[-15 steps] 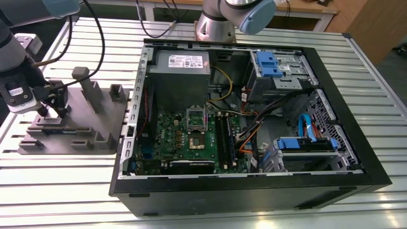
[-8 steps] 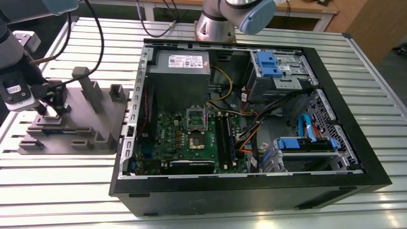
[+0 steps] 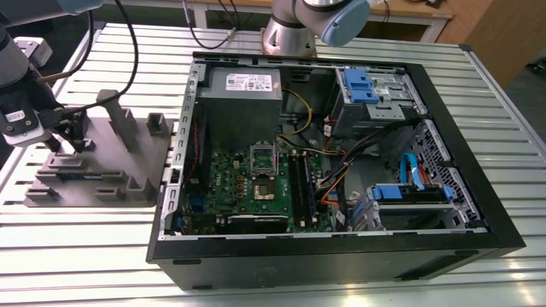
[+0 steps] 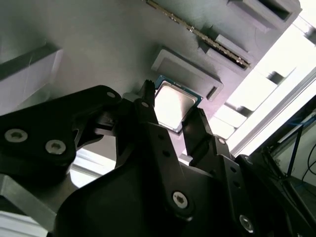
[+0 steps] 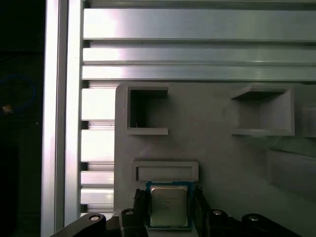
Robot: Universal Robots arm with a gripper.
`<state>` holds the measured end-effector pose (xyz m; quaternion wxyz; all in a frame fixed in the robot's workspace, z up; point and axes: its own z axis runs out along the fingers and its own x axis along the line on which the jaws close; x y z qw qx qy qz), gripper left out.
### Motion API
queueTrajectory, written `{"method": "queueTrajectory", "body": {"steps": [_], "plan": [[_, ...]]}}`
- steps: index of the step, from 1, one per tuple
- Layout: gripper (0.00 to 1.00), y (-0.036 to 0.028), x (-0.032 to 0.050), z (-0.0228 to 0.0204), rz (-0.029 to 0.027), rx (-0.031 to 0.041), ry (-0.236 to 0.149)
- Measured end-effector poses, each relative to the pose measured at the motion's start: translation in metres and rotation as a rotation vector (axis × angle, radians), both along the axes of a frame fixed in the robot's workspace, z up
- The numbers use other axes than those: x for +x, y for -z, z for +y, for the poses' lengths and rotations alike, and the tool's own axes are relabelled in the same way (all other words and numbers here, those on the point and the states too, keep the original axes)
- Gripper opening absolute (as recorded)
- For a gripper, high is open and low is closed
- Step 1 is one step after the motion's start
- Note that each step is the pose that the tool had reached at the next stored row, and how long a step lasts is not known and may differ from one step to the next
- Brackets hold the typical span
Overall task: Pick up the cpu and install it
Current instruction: 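Pick up the cpu and move it towards the insertion slot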
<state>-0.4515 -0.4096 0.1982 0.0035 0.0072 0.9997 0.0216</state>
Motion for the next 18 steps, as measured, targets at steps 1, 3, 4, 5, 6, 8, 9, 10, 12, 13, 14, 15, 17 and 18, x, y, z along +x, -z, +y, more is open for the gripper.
{"method": "queueTrajectory", "body": {"steps": [1,3,4,5,6,8,9,10,12,13,14,15,17,18], "plan": [[0.47,0.0,0.0,0.0,0.0,0.0007,0.0],[0.47,-0.0001,0.0,0.0,0.0002,0.0022,0.0],[0.47,-0.0001,0.0,0.0,0.0001,0.003,0.0],[0.47,-0.0001,0.0,0.0,0.0001,0.0038,0.0],[0.47,-0.0001,0.0001,-0.0001,0.0001,0.004,0.0],[0.47,-0.0004,0.0,-0.0001,0.0,0.0041,0.0],[0.47,-0.0013,0.0,-0.0001,0.0003,0.0039,0.0],[0.47,-0.0022,0.0,-0.0001,0.0002,0.004,0.0],[0.47,-0.0036,0.0,0.0,0.0,0.0042,0.0],[0.47,-0.0042,0.0001,0.0,0.0,0.0042,0.0],[0.47,-0.0045,0.0001,0.0,-0.0001,0.0043,0.0],[0.47,-0.0049,0.0001,0.0,0.0,0.0043,0.0],[0.47,-0.006,0.0,-0.0001,0.0001,0.0042,0.0],[0.47,-0.0065,0.0,-0.0001,0.0001,0.0042,0.0]]}}
